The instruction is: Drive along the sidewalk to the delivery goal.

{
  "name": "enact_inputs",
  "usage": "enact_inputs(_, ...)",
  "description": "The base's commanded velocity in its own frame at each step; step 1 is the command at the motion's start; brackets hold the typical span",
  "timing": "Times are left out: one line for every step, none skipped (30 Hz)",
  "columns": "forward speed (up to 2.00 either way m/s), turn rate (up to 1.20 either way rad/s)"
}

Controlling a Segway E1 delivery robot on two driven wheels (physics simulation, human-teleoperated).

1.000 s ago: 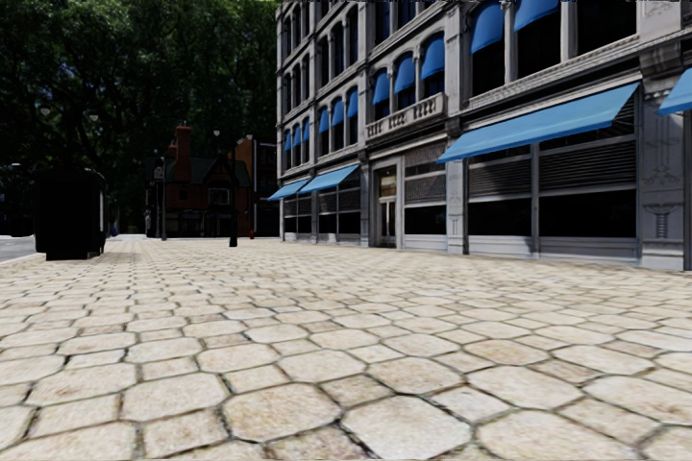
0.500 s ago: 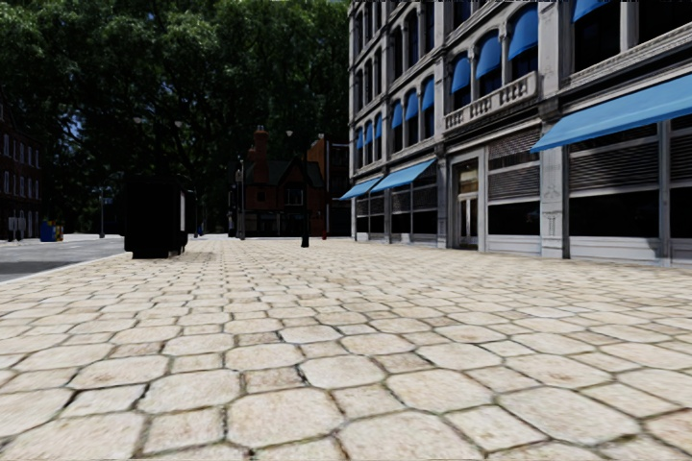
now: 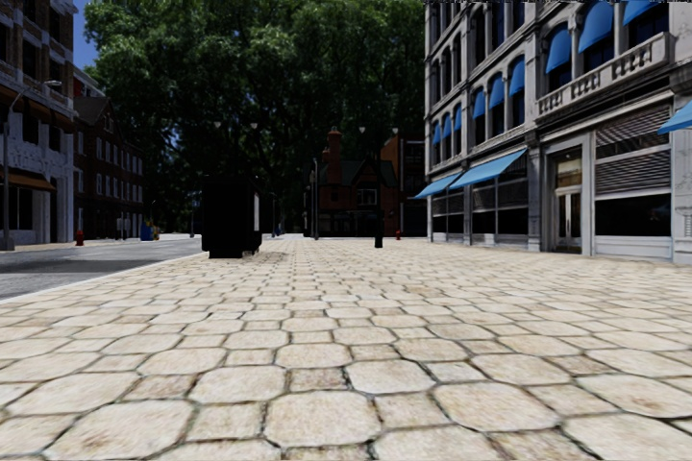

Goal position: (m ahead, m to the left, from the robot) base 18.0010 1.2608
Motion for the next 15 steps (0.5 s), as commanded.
enact_inputs(2.00,0.51)
enact_inputs(2.00,0.51)
enact_inputs(2.00,0.51)
enact_inputs(2.00,0.51)
enact_inputs(2.00,0.51)
enact_inputs(2.00,0.51)
enact_inputs(2.00,0.48)
enact_inputs(2.00,0.40)
enact_inputs(2.00,0.00)
enact_inputs(2.00,0.00)
enact_inputs(2.00,0.00)
enact_inputs(2.00,0.00)
enact_inputs(2.00,0.00)
enact_inputs(2.00,0.00)
enact_inputs(2.00,0.00)
